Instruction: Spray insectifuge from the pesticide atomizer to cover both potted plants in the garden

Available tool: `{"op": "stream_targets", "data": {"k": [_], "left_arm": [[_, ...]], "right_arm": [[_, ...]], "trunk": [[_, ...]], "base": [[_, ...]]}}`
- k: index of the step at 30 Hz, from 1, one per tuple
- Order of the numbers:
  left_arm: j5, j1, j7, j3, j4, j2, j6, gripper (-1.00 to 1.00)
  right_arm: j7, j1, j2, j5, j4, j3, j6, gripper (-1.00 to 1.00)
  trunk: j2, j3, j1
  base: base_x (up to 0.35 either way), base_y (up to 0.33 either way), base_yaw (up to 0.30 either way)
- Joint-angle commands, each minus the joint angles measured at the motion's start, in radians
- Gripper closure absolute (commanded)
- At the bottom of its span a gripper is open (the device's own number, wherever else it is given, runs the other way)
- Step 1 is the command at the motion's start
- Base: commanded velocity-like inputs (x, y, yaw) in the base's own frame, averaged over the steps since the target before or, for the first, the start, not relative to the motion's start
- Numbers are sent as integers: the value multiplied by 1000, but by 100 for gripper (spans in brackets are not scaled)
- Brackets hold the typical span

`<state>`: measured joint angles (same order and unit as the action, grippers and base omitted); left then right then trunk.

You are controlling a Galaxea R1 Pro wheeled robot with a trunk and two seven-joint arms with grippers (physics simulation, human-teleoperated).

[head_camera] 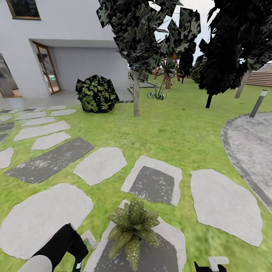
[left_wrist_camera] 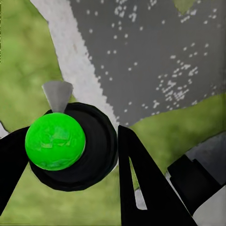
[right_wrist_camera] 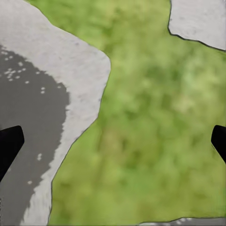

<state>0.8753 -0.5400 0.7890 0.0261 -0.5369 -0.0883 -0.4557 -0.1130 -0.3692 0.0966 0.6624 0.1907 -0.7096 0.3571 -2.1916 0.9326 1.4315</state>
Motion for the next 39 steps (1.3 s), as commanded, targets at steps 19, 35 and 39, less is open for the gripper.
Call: {"op": "stream_targets", "data": {"k": [19,35,39], "left_arm": [[285,-81,167,-60,-27,-1,-130,100],[295,-88,175,-91,-29,32,-133,100],[294,-92,176,-107,-30,42,-143,100]], "right_arm": [[-5,-1,0,2,1,-10,4,-100],[-5,-1,0,2,1,-10,4,-100],[-5,-1,0,2,1,-10,4,-100]], "trunk": [[0,1,0],[0,1,0],[0,1,0]], "base": [[1,-1,5],[-87,-53,0],[-220,-208,0]]}}
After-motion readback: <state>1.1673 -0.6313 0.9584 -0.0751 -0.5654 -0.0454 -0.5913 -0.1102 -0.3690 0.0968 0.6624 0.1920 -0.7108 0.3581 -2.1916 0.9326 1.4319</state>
